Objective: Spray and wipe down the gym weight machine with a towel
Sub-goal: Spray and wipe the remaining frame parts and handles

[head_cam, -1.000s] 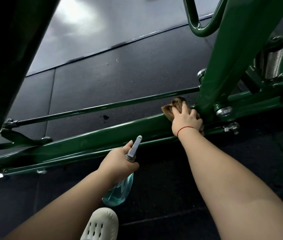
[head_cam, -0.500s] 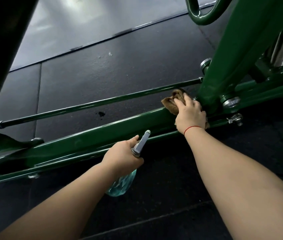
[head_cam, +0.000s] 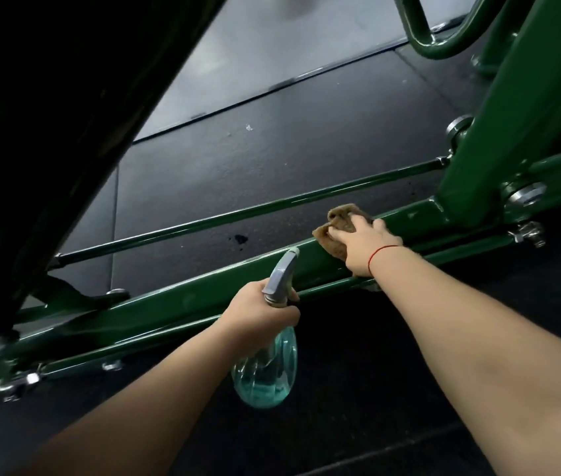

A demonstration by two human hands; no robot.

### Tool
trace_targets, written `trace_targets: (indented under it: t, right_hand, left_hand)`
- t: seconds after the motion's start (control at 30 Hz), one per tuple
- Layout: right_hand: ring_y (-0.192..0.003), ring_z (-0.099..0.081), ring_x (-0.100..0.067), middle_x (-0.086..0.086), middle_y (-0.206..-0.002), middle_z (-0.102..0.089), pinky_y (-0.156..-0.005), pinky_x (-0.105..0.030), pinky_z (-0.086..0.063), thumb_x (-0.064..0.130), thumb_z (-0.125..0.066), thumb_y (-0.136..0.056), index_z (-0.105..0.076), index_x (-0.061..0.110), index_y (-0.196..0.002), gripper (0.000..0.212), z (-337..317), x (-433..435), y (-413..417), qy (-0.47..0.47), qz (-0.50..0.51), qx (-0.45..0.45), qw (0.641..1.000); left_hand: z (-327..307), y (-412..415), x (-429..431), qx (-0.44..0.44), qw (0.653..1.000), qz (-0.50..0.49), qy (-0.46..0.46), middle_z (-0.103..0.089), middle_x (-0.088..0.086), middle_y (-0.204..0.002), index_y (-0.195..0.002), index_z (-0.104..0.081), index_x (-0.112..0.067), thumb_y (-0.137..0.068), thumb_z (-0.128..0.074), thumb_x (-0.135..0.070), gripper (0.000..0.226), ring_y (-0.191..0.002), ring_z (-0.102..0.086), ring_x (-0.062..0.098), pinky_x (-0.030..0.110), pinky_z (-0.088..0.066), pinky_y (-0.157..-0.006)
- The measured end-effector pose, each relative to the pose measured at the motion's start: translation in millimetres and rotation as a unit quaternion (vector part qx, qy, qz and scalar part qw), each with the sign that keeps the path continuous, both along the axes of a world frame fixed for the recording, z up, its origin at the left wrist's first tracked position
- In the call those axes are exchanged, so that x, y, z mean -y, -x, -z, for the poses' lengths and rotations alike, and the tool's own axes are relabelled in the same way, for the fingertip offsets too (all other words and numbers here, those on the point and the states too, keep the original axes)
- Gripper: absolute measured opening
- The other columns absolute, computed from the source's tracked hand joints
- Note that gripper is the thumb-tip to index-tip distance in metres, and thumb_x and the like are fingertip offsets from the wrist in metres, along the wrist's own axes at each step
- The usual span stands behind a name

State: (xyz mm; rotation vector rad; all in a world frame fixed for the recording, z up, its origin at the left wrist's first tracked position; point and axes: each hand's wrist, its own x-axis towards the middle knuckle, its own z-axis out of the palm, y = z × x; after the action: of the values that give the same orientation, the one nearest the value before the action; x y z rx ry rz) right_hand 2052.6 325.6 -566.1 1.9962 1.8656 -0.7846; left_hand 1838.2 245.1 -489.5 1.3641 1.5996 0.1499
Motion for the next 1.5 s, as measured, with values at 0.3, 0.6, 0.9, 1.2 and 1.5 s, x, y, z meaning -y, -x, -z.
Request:
trace_targets:
  t: [0.3,0.6,0.9,1.2,1.5]
  right_hand:
    - [-0.140,-0.029,-0.037,0.006,-0.164,-0.018,-0.117,-0.054,-0.031,0.005,-0.067,-0.086,-0.043,0.054,-0.144,0.079,1,-2,38,-0.007,-0.018,-0.104,0.994]
    - [-0.142,-0.017,-0.041,-0.002,-0.165,0.002,-0.109,-0.058,-0.039,0.017,-0.060,-0.093,-0.011,0.041,-0.159,0.085,5,-7,106,-0.017,0.147,0.015,0.989]
    - [-0.147,-0.009,-0.045,-0.006,-0.166,0.005,-0.121,-0.053,-0.022,0.018,-0.062,-0.094,-0.013,0.043,-0.159,0.085,-2,-2,211,0.038,0.026,0.001,0.999]
    - [-0.147,-0.016,-0.042,-0.010,-0.167,-0.005,-0.120,-0.048,-0.027,0.020,-0.060,-0.097,-0.019,0.041,-0.158,0.077,-13,4,310,0.037,-0.107,0.009,0.993]
    - [-0.120,-0.052,-0.031,-0.005,-0.136,-0.054,-0.110,-0.044,-0.042,0.022,-0.060,-0.093,-0.069,0.046,-0.116,0.034,-10,6,362,0.053,-0.225,-0.086,0.969]
  left_hand:
    - [-62,101,-27,-0.075,0.995,0.047,-0.047,-0.076,0.012,-0.106,-0.094,-0.074,-0.020,-0.044,-0.071,-0.035,0.052,-0.092,-0.073,0.029,0.041,-0.058,-0.079]
    - [-48,190,24,-0.056,0.984,0.051,-0.162,-0.058,-0.011,-0.060,-0.092,-0.067,-0.016,-0.078,-0.074,-0.006,0.019,-0.048,-0.050,0.001,0.020,-0.042,-0.050]
    - [-19,244,70,0.021,0.990,-0.020,-0.141,-0.051,-0.016,-0.052,-0.092,-0.061,-0.031,-0.078,-0.067,-0.010,0.026,-0.046,-0.045,0.007,0.029,-0.042,-0.051]
    - [-24,274,86,0.038,0.987,-0.105,-0.114,-0.048,-0.013,-0.049,-0.092,-0.064,-0.027,-0.078,-0.070,-0.014,0.020,-0.047,-0.042,0.010,0.030,-0.040,-0.052]
    - [-20,281,101,0.072,0.981,-0.145,-0.108,-0.047,-0.010,-0.051,-0.087,-0.062,-0.032,-0.071,-0.070,-0.021,0.020,-0.048,-0.042,0.015,0.035,-0.040,-0.052]
